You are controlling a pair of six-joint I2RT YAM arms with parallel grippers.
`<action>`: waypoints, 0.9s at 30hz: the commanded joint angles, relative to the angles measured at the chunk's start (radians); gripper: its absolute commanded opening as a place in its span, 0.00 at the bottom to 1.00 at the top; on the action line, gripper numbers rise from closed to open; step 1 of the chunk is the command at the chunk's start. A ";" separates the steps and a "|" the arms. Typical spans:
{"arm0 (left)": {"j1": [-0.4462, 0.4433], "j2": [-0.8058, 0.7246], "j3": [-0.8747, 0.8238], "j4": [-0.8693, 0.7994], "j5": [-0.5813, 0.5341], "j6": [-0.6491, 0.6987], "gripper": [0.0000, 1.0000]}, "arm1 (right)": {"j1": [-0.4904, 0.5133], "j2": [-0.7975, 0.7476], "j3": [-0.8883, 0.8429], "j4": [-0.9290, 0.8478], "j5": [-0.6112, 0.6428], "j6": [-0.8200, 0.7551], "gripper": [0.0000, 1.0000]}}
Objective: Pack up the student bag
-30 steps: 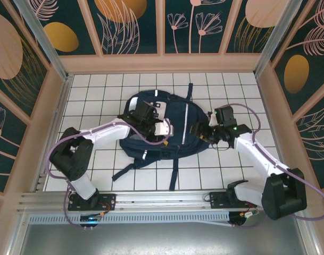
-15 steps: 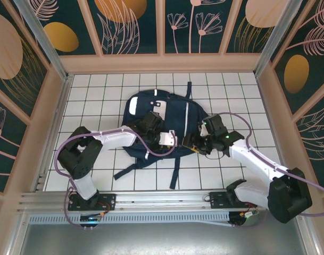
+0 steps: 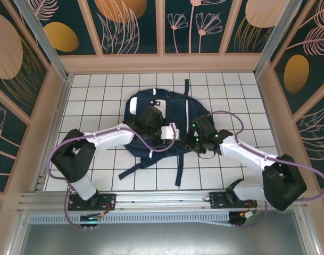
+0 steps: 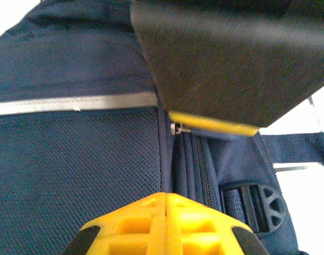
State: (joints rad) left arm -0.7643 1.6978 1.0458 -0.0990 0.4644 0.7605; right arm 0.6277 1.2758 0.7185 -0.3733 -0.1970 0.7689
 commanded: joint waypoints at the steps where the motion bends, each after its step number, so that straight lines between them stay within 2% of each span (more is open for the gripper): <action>1: 0.003 -0.014 0.000 0.021 0.043 -0.042 0.00 | 0.034 0.035 0.041 0.008 0.051 0.016 0.42; 6: 0.008 0.006 0.006 -0.003 0.061 -0.011 0.00 | 0.082 0.102 0.063 0.020 0.106 0.065 0.41; 7: 0.016 0.002 -0.005 0.004 0.083 -0.006 0.05 | 0.085 0.125 0.069 0.021 0.128 0.074 0.38; 10: 0.055 -0.032 -0.050 0.055 0.142 -0.018 0.33 | 0.105 0.195 0.101 -0.038 0.208 0.099 0.25; 13: 0.065 -0.055 -0.098 0.104 0.106 -0.011 0.49 | 0.145 0.243 0.159 -0.123 0.301 0.105 0.13; 15: 0.065 -0.035 -0.081 0.081 0.086 0.021 0.53 | 0.165 0.242 0.179 -0.142 0.322 0.101 0.02; 19: 0.066 0.064 -0.001 0.032 0.070 0.050 0.57 | 0.164 0.146 0.150 -0.086 0.273 0.061 0.00; 23: 0.066 0.106 0.020 0.051 0.088 0.091 0.60 | 0.137 0.011 0.083 -0.003 0.205 -0.008 0.00; 27: 0.065 0.128 0.032 0.077 0.075 0.108 0.62 | 0.080 -0.068 0.012 0.075 0.059 -0.058 0.00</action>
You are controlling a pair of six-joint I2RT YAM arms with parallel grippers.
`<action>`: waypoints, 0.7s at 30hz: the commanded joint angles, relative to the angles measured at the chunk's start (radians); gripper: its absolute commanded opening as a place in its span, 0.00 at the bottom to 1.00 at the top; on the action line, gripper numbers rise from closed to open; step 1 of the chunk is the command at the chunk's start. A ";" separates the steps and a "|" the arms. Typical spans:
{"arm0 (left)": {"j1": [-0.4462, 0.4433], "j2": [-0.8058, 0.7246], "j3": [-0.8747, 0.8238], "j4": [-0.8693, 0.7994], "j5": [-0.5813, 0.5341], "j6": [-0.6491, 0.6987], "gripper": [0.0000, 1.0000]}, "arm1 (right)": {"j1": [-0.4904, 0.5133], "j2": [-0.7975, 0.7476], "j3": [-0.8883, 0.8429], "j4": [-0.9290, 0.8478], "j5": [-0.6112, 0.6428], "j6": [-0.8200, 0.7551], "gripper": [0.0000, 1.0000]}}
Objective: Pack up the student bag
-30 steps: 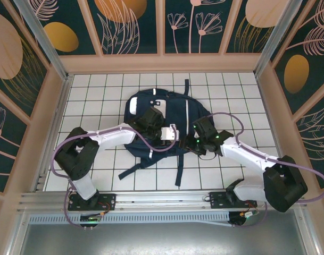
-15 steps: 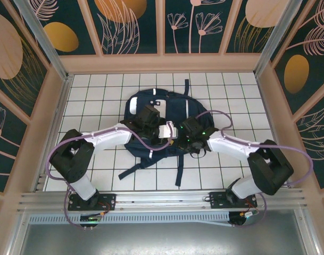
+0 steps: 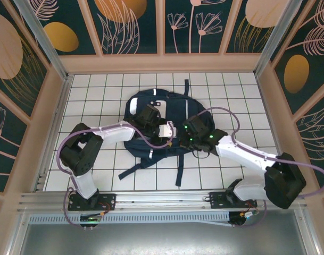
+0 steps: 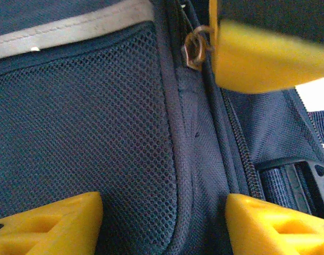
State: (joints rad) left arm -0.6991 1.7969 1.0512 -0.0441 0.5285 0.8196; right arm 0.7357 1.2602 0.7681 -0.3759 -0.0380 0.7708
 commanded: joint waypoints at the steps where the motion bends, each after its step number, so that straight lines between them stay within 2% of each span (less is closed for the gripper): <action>1: 0.000 0.035 0.030 0.038 -0.002 0.035 0.62 | -0.038 -0.060 -0.047 0.089 -0.126 -0.071 0.00; 3: 0.001 0.036 0.027 0.081 -0.023 0.007 0.57 | -0.047 -0.059 -0.050 0.102 -0.172 -0.099 0.00; 4: 0.000 0.034 0.023 0.104 -0.034 -0.011 0.51 | -0.045 -0.056 -0.047 0.105 -0.186 -0.111 0.00; 6: 0.000 0.026 0.017 0.119 -0.044 -0.022 0.32 | -0.047 -0.049 -0.034 0.092 -0.188 -0.128 0.00; 8: 0.000 0.013 0.015 0.108 -0.058 -0.020 0.06 | -0.063 -0.033 -0.013 0.043 -0.162 -0.145 0.00; 9: 0.000 0.006 0.010 0.098 -0.062 -0.010 0.00 | -0.076 -0.023 -0.001 0.001 -0.130 -0.149 0.00; 15: 0.025 -0.075 -0.072 0.048 -0.052 0.116 0.00 | -0.207 0.042 0.057 -0.193 0.076 -0.210 0.00; 17: 0.047 -0.115 -0.112 0.027 -0.039 0.166 0.00 | -0.247 0.071 0.081 -0.244 0.182 -0.224 0.00; 21: 0.100 -0.158 -0.141 -0.047 -0.007 0.279 0.00 | -0.341 0.105 0.099 -0.268 0.304 -0.264 0.00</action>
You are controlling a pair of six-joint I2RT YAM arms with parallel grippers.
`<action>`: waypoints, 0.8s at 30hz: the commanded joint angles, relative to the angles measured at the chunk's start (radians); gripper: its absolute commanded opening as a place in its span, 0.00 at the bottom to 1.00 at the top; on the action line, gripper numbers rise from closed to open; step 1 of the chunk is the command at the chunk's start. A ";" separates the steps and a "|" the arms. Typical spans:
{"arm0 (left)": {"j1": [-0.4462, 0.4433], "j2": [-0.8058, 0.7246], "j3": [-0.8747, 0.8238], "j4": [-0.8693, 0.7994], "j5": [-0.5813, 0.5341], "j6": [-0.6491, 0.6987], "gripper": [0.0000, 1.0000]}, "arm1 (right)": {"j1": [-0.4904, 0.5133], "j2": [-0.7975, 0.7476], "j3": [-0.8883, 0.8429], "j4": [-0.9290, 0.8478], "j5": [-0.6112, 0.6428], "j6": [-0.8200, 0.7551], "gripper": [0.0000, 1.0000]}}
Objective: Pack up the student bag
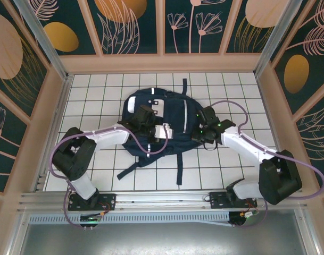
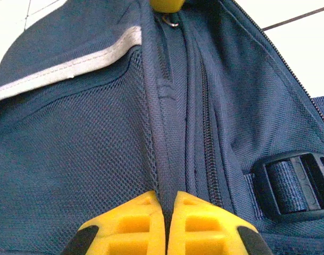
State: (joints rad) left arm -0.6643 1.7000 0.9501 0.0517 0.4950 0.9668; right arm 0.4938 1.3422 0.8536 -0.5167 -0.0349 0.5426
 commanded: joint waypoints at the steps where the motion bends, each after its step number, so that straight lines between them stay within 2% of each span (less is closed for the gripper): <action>1: 0.084 -0.071 -0.051 -0.150 0.053 0.161 0.00 | -0.126 0.024 0.010 -0.105 0.295 -0.064 0.00; 3: 0.117 -0.085 -0.066 -0.150 0.071 0.205 0.00 | -0.146 0.019 0.001 -0.049 0.221 -0.132 0.00; 5: 0.163 -0.086 -0.064 -0.124 0.060 0.205 0.00 | -0.134 -0.004 -0.009 0.000 0.073 -0.197 0.00; 8: 0.262 -0.057 -0.025 -0.059 0.078 0.144 0.00 | -0.050 -0.047 -0.017 0.035 -0.106 -0.267 0.00; 10: 0.312 -0.029 0.014 -0.015 0.071 0.080 0.16 | 0.035 -0.064 -0.014 0.060 -0.186 -0.288 0.00; 13: 0.338 -0.007 0.075 -0.019 0.055 0.059 0.31 | 0.157 -0.043 0.004 0.149 -0.304 -0.257 0.00; 14: 0.338 -0.012 0.077 -0.018 0.052 0.054 0.34 | 0.186 -0.031 0.013 0.178 -0.324 -0.243 0.00; 15: 0.338 -0.022 0.072 -0.017 0.059 0.041 0.42 | 0.213 -0.009 0.026 0.216 -0.333 -0.228 0.00; 18: 0.338 -0.080 0.030 -0.082 0.138 0.060 0.56 | 0.251 0.059 0.067 0.278 -0.337 -0.217 0.00; 22: 0.328 -0.182 -0.091 -0.128 0.268 0.090 0.59 | 0.267 0.136 0.111 0.273 -0.339 -0.247 0.00; 24: 0.303 -0.220 -0.131 -0.126 0.281 0.105 0.60 | 0.272 0.149 0.115 0.275 -0.349 -0.261 0.00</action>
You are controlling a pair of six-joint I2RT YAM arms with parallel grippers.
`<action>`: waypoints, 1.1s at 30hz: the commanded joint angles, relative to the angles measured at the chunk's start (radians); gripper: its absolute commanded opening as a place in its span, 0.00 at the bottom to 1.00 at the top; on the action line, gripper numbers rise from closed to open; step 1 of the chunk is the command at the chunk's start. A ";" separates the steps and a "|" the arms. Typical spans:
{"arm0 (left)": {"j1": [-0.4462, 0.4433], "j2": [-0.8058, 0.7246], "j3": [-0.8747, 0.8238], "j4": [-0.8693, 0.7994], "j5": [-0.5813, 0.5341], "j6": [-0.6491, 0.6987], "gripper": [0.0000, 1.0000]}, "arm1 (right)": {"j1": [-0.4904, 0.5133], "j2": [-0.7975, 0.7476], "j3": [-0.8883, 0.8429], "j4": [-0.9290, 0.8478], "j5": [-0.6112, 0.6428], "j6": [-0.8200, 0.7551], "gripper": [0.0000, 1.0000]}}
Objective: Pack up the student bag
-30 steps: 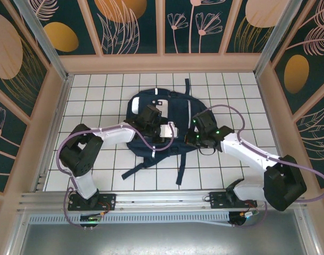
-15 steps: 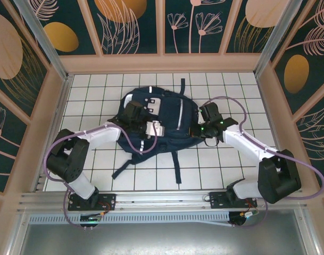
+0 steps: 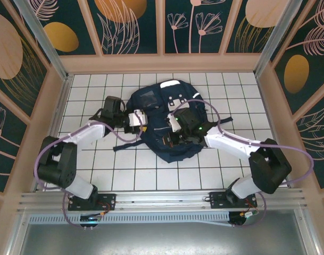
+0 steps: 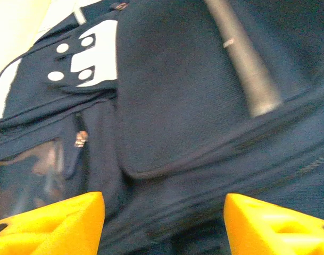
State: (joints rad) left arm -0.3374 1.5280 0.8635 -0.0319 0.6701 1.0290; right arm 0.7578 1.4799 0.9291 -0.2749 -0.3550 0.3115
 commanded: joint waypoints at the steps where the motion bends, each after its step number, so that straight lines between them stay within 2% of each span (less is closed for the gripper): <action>1: -0.039 -0.065 -0.057 -0.036 0.099 0.045 0.61 | 0.012 0.011 0.037 0.038 -0.038 -0.035 0.00; 6: -0.116 -0.056 -0.017 -0.038 0.050 0.094 0.64 | 0.015 -0.007 0.012 0.062 -0.068 -0.029 0.00; 13: -0.156 0.087 0.085 -0.081 0.043 0.147 0.58 | 0.017 -0.038 -0.018 0.105 -0.082 0.009 0.00; 14: -0.159 0.095 0.085 -0.086 0.042 0.159 0.53 | 0.017 -0.035 -0.018 0.102 -0.076 0.012 0.00; 17: -0.164 0.110 0.086 -0.119 0.038 0.202 0.10 | 0.016 -0.029 -0.002 0.047 -0.011 0.006 0.00; 18: -0.164 0.105 0.084 -0.129 0.028 0.210 0.00 | 0.012 -0.029 0.003 0.016 0.025 -0.006 0.00; 20: -0.161 0.094 0.075 -0.138 0.000 0.215 0.00 | -0.005 -0.023 0.017 -0.075 0.146 -0.023 0.00; 24: -0.118 0.062 0.041 -0.145 0.023 0.232 0.00 | -0.135 0.028 0.024 -0.265 0.390 -0.038 0.00; 28: -0.097 0.039 0.019 -0.189 0.011 0.297 0.00 | -0.245 0.108 0.074 -0.401 0.610 0.017 0.00; 30: -0.082 0.034 0.004 -0.189 0.013 0.303 0.00 | -0.276 0.114 0.073 -0.389 0.635 0.024 0.00; 33: -0.025 0.014 -0.032 -0.125 0.059 0.261 0.00 | -0.306 0.124 0.059 -0.341 0.559 0.006 0.00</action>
State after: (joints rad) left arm -0.4355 1.5871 0.8761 -0.1001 0.6811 1.2789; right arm 0.5060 1.5837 0.9985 -0.5335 0.0204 0.3012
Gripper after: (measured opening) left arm 0.018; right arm 0.038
